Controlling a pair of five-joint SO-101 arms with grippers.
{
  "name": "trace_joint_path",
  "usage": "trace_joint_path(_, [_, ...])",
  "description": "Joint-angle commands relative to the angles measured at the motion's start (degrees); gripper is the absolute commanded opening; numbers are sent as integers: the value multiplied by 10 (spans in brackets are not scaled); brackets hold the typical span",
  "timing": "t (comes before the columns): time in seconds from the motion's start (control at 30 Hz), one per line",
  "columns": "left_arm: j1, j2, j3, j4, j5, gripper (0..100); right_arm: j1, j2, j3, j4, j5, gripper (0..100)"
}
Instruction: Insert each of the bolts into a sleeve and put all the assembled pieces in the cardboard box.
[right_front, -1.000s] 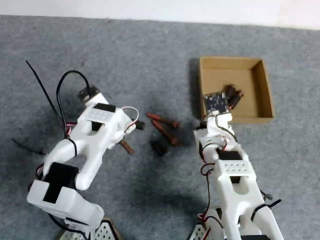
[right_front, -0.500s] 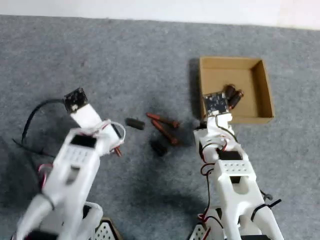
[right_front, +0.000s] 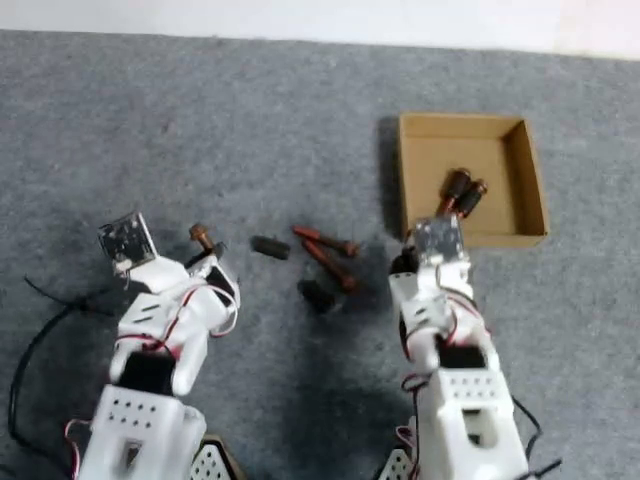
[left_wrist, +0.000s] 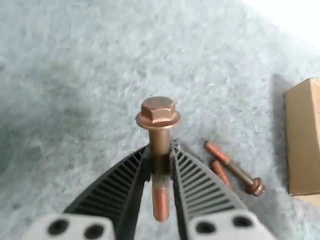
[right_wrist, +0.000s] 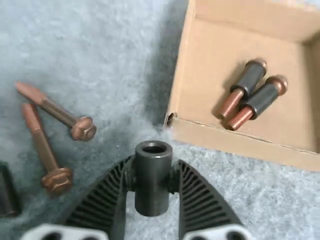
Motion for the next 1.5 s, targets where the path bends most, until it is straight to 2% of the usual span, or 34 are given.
trace_joint_path(0.0, [-7, -102, 22, -12, -25, 4, -33, -116, 28, -15, 7, 4])
trace_joint_path(0.13, [-6, -182, 57, -12, -41, 4, -59, -220, 75, -15, 7, 4])
trace_joint_path(0.27, [-6, -266, 90, -12, -40, 4, -120, -325, 133, -14, 7, 4])
trace_joint_path(0.4, [-5, -265, 90, -15, -37, 4, -204, -400, 157, 87, 8, 4])
trace_joint_path(0.57, [-4, -262, 65, -16, 31, 4, -282, -434, 157, 151, 8, 4])
trace_joint_path(0.7, [7, -262, 15, -16, 33, 4, -284, -429, 157, 152, 8, 4])
trace_joint_path(0.87, [103, -262, -15, -16, 30, 4, -284, -429, 157, 153, 8, 4])
trace_joint_path(0.93, [125, -262, -25, -18, 30, 4, -284, -429, 157, 155, 37, 4])
trace_joint_path(1.07, [138, -261, -29, -75, 29, 4, -286, -429, 157, 182, 98, 4])
trace_joint_path(1.23, [140, -258, -16, -103, 29, 4, -287, -430, 158, 182, 102, 4])
trace_joint_path(1.37, [169, -258, 22, -105, 29, 4, -288, -430, 158, 182, 101, 4])
trace_joint_path(1.47, [182, -259, 52, -141, 29, 4, -305, -430, 157, 182, 103, 4])
